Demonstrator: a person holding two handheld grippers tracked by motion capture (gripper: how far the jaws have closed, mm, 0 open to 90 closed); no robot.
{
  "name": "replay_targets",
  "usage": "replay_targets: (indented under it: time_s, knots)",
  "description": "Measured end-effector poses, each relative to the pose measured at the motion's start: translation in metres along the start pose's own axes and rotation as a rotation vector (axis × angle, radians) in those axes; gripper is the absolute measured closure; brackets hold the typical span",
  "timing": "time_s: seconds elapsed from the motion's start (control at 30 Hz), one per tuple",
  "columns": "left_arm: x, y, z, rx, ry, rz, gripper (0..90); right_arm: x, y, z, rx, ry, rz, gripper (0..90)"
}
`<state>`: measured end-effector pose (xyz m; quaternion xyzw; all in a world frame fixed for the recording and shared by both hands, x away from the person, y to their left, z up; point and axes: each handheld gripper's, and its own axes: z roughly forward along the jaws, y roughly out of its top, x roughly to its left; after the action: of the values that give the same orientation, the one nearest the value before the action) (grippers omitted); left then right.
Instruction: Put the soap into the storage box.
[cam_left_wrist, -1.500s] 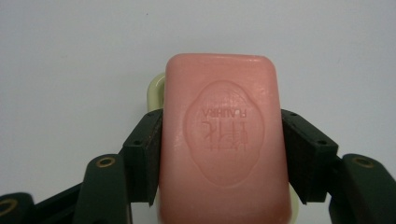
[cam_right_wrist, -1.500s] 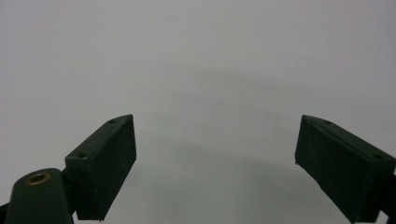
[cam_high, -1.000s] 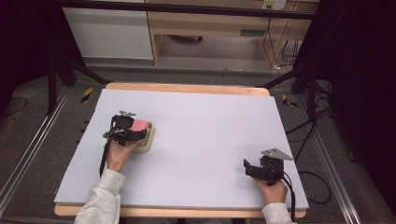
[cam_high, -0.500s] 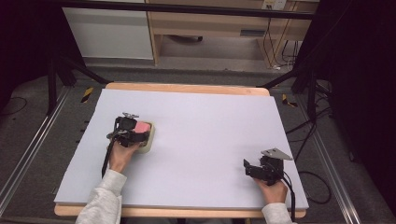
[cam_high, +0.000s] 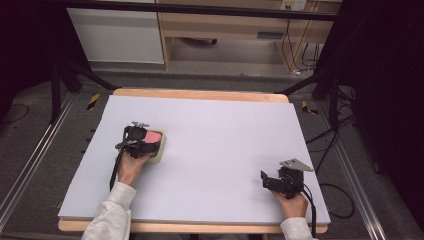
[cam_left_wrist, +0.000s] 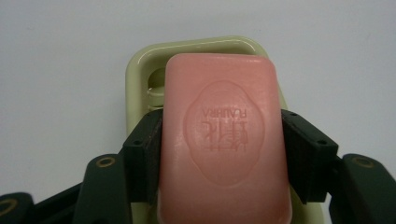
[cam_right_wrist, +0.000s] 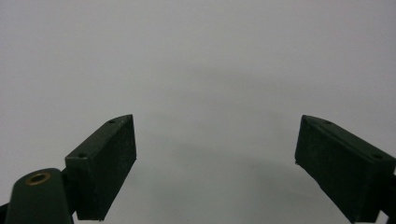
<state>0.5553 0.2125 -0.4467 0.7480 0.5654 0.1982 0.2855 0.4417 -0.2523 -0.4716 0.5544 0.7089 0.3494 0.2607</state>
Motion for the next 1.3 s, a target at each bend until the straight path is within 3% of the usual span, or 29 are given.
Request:
replay_targets:
  time_s: [0.47,1.13,1.17,1.23,1.3]
  knots:
    - [0.000,-0.001,0.002,0.005,0.006,-0.002,36.9,0.000,0.000,0.000,0.003,0.000,-0.002,12.8]
    - [-0.002,-0.001,0.002,0.015,0.019,0.028,36.4,0.000,0.000,-0.001,0.002,0.004,0.000,12.8]
    - [-0.003,-0.001,0.001,0.002,0.020,0.031,35.9,0.000,0.000,-0.001,0.001,0.003,0.000,12.8]
    - [-0.003,0.002,-0.005,-0.019,0.014,0.025,26.0,0.000,0.000,-0.001,0.001,0.003,0.000,12.8]
    - [-0.004,0.004,-0.011,-0.038,0.002,0.030,25.6,0.000,0.000,-0.001,0.001,0.003,-0.001,12.8]
